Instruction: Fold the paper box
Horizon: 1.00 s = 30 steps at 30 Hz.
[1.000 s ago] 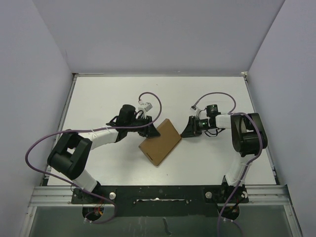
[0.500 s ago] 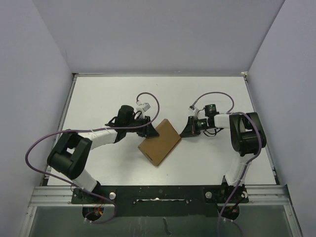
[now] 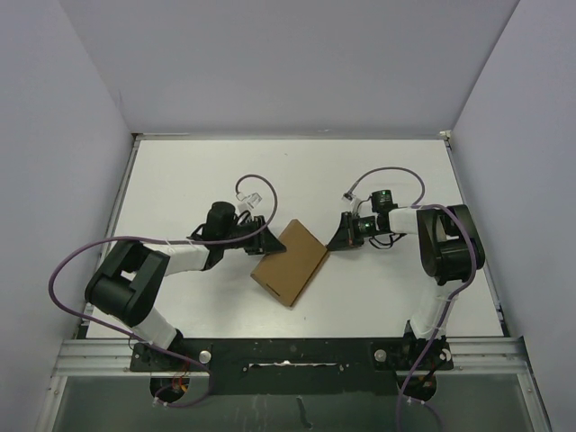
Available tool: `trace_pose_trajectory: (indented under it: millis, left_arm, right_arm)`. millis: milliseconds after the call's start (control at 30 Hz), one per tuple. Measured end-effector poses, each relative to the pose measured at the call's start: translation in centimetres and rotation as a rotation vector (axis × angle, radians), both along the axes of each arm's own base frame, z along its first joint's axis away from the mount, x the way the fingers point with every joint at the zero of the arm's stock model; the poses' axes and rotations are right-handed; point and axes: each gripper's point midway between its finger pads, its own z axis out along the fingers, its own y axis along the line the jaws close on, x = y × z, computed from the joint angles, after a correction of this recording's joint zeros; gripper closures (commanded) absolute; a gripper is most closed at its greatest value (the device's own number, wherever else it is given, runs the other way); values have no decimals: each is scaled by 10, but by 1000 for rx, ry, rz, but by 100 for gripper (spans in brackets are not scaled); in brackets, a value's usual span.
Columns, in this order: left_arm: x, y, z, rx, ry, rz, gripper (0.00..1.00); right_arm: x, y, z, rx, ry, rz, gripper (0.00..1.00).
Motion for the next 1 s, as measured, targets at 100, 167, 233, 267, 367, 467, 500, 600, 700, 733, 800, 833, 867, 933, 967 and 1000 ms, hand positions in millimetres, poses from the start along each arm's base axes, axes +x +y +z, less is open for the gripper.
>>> trace_pose_trajectory:
  millis: [100,167,233,267,367,467,500,600,700,733,800,833,867,933,967,1000]
  left_arm:
    - [-1,3,-3,-20,26,27,98]
    - [-1,5,-3,-33,38,41,98]
    - [-1,7,-3,-46,49,57,98]
    - [0,8,-3,-51,53,65,98]
    - [0,10,-3,-67,68,84,98]
    - [2,10,-1,-77,73,93,98]
    - [2,10,-1,-80,72,94,98]
    - [3,11,0,-83,67,96,98]
    - [4,12,0,-83,64,100,98]
    - [4,12,0,-84,63,101,98]
    - [3,12,-1,-85,60,102,98]
    - [3,12,-1,-86,59,102,98]
    - [3,12,-1,-86,59,104,98]
    - [3,13,-2,-87,55,106,98]
    - [3,13,-2,-86,55,107,98]
    - [3,13,-2,-86,56,107,98]
  right_arm:
    - [-1,1,0,-2,-6,9,100]
    - [-1,2,0,-3,-14,13,100]
    - [0,3,0,-5,-22,16,100]
    - [0,3,0,-6,-24,16,100]
    - [2,3,1,-4,-33,16,100]
    - [3,3,1,-3,-40,16,100]
    - [3,3,1,-2,-42,16,100]
    - [4,3,2,0,-49,16,100]
    - [6,4,4,4,-66,17,100]
    - [6,4,5,5,-72,17,100]
    - [6,4,7,7,-84,17,99]
    - [6,4,8,7,-89,17,98]
    - [6,4,9,8,-95,18,97]
    - [7,6,10,7,-105,24,95]
    - [6,6,9,4,-109,27,94]
    - [6,7,9,1,-115,35,93]
